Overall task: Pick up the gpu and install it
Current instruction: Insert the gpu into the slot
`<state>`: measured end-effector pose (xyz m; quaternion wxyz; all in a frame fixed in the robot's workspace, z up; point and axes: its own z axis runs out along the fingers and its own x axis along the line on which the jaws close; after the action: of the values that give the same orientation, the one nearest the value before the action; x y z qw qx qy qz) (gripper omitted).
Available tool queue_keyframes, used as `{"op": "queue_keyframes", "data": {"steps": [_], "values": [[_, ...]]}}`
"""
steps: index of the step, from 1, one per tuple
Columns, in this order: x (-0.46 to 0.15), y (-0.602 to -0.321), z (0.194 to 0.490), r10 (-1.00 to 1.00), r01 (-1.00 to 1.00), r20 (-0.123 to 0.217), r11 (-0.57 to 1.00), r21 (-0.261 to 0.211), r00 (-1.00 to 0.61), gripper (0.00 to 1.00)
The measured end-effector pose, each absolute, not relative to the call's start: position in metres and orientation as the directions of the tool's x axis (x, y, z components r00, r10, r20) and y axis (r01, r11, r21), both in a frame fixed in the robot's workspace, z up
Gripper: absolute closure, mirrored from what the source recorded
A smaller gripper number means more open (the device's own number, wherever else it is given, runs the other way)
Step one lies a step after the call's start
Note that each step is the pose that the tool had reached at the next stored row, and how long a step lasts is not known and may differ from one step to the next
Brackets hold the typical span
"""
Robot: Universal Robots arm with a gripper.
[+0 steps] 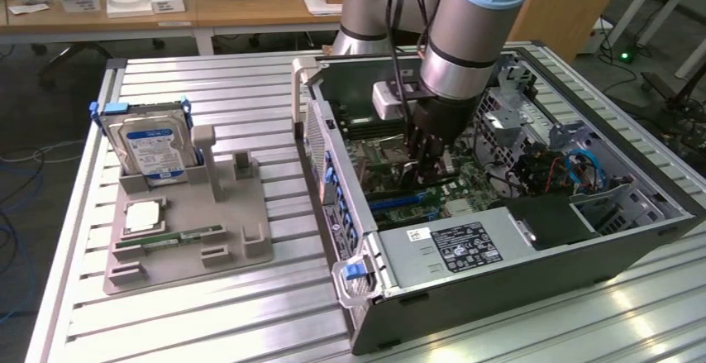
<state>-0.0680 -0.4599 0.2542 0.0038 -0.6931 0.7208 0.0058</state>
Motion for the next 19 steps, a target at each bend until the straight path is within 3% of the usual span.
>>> {"op": "queue_keyframes", "data": {"steps": [19], "values": [[-0.076, -0.46, 0.243, -0.999, -0.999, -0.013, 0.04, 0.003, -0.04, 0.72]]}}
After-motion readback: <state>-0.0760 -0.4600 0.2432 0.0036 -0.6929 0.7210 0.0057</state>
